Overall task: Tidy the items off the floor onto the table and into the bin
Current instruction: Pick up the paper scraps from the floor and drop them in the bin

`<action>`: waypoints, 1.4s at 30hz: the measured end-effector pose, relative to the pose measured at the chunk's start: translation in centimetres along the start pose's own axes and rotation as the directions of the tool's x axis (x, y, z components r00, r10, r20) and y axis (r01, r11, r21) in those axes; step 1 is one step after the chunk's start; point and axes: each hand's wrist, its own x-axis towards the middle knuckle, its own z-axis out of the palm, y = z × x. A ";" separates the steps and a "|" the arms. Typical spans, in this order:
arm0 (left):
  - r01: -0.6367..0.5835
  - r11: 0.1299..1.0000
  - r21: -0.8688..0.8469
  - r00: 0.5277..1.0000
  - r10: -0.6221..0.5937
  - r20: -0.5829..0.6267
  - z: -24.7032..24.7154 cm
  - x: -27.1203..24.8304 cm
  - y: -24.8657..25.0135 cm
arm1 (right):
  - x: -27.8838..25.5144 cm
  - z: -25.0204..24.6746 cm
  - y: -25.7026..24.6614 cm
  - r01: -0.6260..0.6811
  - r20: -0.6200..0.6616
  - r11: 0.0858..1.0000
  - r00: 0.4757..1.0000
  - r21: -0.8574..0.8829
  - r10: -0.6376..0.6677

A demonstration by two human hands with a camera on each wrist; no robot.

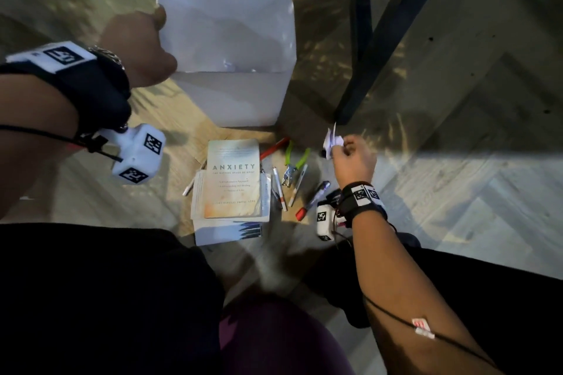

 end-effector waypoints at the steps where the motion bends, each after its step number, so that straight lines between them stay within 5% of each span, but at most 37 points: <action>1: 0.005 1.000 0.003 1.000 -0.005 0.005 0.0 -0.1 0.0 | -0.7 -0.1 -2.8 0.055 -0.049 0.992 0.998 0.112 -0.050; 4: 0.016 1.000 -0.007 1.000 -0.016 0.012 -0.1 -0.2 -0.1 | -2.8 -1.2 -12.5 0.373 -0.251 0.861 0.921 0.346 -0.298; 7: 0.003 0.999 -0.046 1.000 -0.002 0.029 -0.1 0.0 -0.2 | -3.8 -2.9 -20.6 0.739 -0.499 0.604 0.661 0.299 -0.561; 9: -0.006 0.998 -0.058 0.999 0.008 0.044 -0.1 0.2 -0.2 | -3.3 -3.1 -23.7 0.801 -0.483 0.557 0.585 0.219 -0.652; 12: -0.028 0.998 -0.055 0.997 0.032 0.064 -0.3 0.3 -0.1 | -1.8 -1.6 -24.9 0.728 -0.187 0.666 0.686 0.164 -0.703; 15: -0.041 0.998 -0.036 0.996 0.044 0.073 -0.2 0.3 -0.2 | -0.9 0.5 -22.8 0.698 0.192 0.704 0.715 -0.130 -0.672; 19: -0.030 0.999 -0.011 0.996 0.031 0.083 0.0 0.3 -0.3 | 0.1 -1.0 -19.9 0.492 0.071 0.871 0.869 -0.013 -0.490; 22: -0.029 0.999 -0.026 0.997 0.031 0.073 -0.1 0.2 -0.2 | 0.8 -2.7 -15.2 0.360 0.011 0.911 0.929 0.202 -0.370; 25: -0.023 0.998 -0.051 0.997 0.026 0.070 0.1 0.1 -0.1 | 2.0 -2.9 -9.6 0.054 0.011 0.930 0.998 0.363 -0.062; 28: -0.032 0.998 -0.050 0.999 0.034 0.040 0.2 -0.2 -0.2 | 2.1 -3.0 -2.9 -0.266 0.020 0.837 0.956 0.478 0.293; 32: -0.034 0.998 -0.049 0.999 0.035 0.023 0.8 0.0 -0.8 | 0.4 -2.5 7.0 -0.498 0.041 0.787 0.853 0.364 0.521; 38: 0.058 0.959 -0.279 0.993 -0.027 0.113 1.0 0.1 -1.2 | -3.1 -2.0 11.1 -0.659 0.197 0.732 0.752 0.175 0.629; 42: 0.335 0.794 -0.506 0.940 -0.243 0.240 0.7 0.2 -1.9 | -3.5 -0.7 10.1 -0.634 0.247 0.754 0.769 0.173 0.590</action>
